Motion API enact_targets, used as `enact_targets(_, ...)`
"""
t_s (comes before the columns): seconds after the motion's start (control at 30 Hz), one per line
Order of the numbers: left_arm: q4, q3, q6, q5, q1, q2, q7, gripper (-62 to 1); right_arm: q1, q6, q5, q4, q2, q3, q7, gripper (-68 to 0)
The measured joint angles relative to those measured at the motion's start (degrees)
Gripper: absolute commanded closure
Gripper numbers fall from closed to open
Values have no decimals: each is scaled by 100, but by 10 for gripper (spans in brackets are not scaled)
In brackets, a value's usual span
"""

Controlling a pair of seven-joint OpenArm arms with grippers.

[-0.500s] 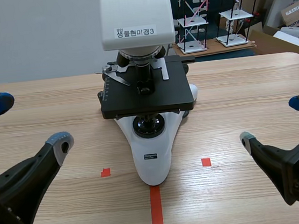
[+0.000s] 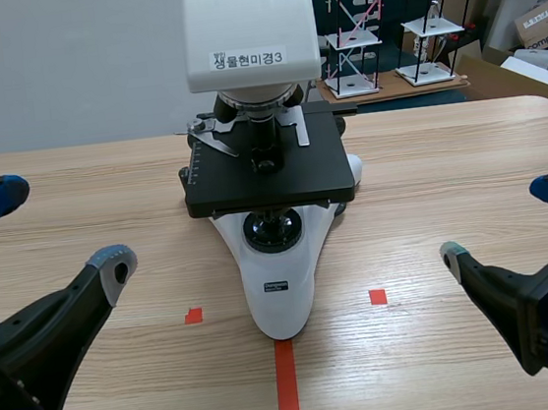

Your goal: Point at the stage knob

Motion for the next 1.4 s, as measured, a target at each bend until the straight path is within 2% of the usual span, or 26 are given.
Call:
enact_targets(0.1, 0, 0, 0, 0, 0, 0, 0, -623, 0, 0, 0, 0, 0, 0, 0, -602)
enact_targets(0.27, 0, 0, 0, 0, 0, 0, 0, -623, 0, 0, -2, 0, 0, 0, 0, -375)
enact_targets(0.37, 0, 0, 0, 0, 0, 0, 0, -623, 9, 2, -2, -33, 0, 0, 90, -262)
enact_targets(0.63, 0, 0, 0, 0, 2, 2, -2, -623, 857, 0, -177, -966, 0, -540, 706, -9)
enact_targets(0.87, 0, 0, 0, 2, 2, 2, 0, -623, 1878, 0, -529, -2157, 0, -1292, 1495, -11)
enact_targets(1.07, 0, 0, 0, 2, 0, 0, 0, -623, 2789, -2, -564, -3115, -2, -1989, 1829, -11)
enact_targets(1.4, 0, 0, 0, 0, 0, 2, -2, -623, 3740, -26, -564, -3950, -238, -2636, 2420, -11)
